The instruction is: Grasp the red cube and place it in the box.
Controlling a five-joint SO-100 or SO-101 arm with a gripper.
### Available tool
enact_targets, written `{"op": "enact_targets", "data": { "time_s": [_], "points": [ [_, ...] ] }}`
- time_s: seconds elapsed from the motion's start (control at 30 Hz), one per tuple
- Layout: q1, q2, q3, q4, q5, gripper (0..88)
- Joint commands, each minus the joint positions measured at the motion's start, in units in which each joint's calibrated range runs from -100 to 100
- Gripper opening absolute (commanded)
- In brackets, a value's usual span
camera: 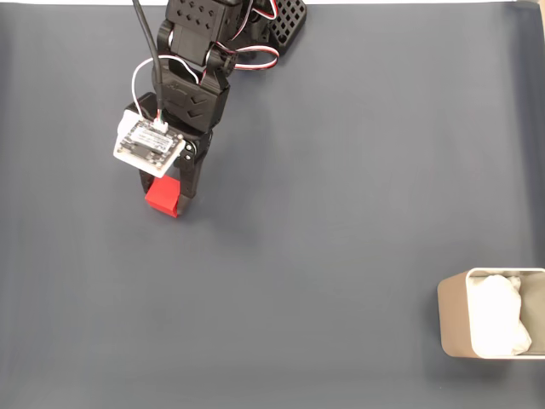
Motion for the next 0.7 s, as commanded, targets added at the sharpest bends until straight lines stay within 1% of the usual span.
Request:
{"op": "enact_targets", "data": {
  "time_s": [0.0, 0.1, 0.23, 0.4, 0.67],
  "points": [
    [-0.4, 0.3, -2.6, -1.4, 1.6, 13.4],
    [-0.4, 0.6, -2.2, -1.4, 2.7, 14.1],
    [-0.4, 1.0, -2.1, -1.2, 2.9, 13.9],
    [-0.4, 1.4, -2.2, -1.0, 3.3, 10.6],
    [-0.4, 1.7, -2.7, -0.9, 3.4, 9.9]
  ]
}}
